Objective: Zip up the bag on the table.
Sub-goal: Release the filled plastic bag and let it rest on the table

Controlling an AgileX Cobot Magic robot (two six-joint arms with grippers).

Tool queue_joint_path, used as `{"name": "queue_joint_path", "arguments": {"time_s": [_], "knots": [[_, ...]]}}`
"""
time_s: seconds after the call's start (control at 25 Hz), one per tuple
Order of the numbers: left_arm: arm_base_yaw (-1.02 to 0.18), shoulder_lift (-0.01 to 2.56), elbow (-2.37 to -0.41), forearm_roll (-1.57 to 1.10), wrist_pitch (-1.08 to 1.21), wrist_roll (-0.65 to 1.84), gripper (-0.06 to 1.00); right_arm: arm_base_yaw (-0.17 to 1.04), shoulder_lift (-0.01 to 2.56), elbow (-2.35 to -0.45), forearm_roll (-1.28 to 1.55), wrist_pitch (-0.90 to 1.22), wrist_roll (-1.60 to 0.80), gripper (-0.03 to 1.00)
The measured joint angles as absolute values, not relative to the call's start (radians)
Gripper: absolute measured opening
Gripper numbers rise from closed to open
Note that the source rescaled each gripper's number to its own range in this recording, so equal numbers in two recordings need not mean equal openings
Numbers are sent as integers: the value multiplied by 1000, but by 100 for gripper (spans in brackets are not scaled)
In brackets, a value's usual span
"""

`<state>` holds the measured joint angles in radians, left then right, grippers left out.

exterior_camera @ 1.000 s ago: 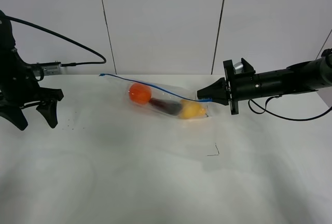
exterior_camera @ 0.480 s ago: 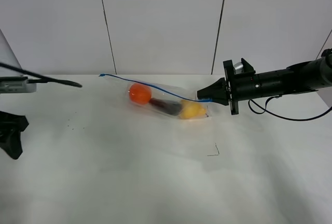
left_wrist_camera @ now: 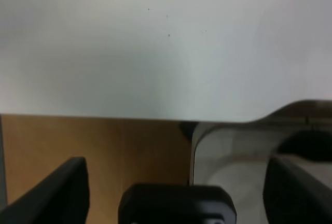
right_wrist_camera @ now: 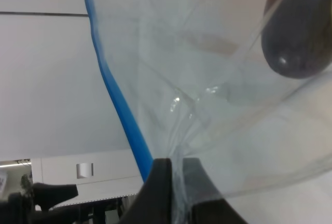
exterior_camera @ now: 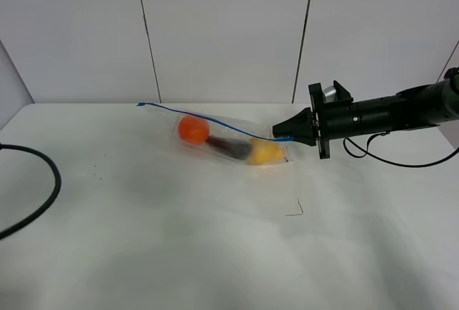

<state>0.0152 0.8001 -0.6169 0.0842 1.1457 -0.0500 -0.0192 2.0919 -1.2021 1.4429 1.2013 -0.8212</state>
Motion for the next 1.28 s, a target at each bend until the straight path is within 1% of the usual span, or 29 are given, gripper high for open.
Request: {"name": "queue_joint_path", "arguments": {"time_s": [0.24,0.4,0.8,1.0,1.28], "knots": [[15,631,-500,84,1077,-49,95,-19,2092,-1202,1443,1201,-821,0],[15,580,-499,84,1062,-49,95,-19,2092,-1202,1443,1201,-821,0],[11,548,-497,87,1059,-49,95,-19,2092,-1202,1443,1201,-821,0],[-13,400,-496,87,1056,-49,95,-19,2092,-1202,1443,1201,-821,0],[-13,136,-494,87,1055,-49,95,-19,2092,-1202,1443,1201,-821,0]]}}
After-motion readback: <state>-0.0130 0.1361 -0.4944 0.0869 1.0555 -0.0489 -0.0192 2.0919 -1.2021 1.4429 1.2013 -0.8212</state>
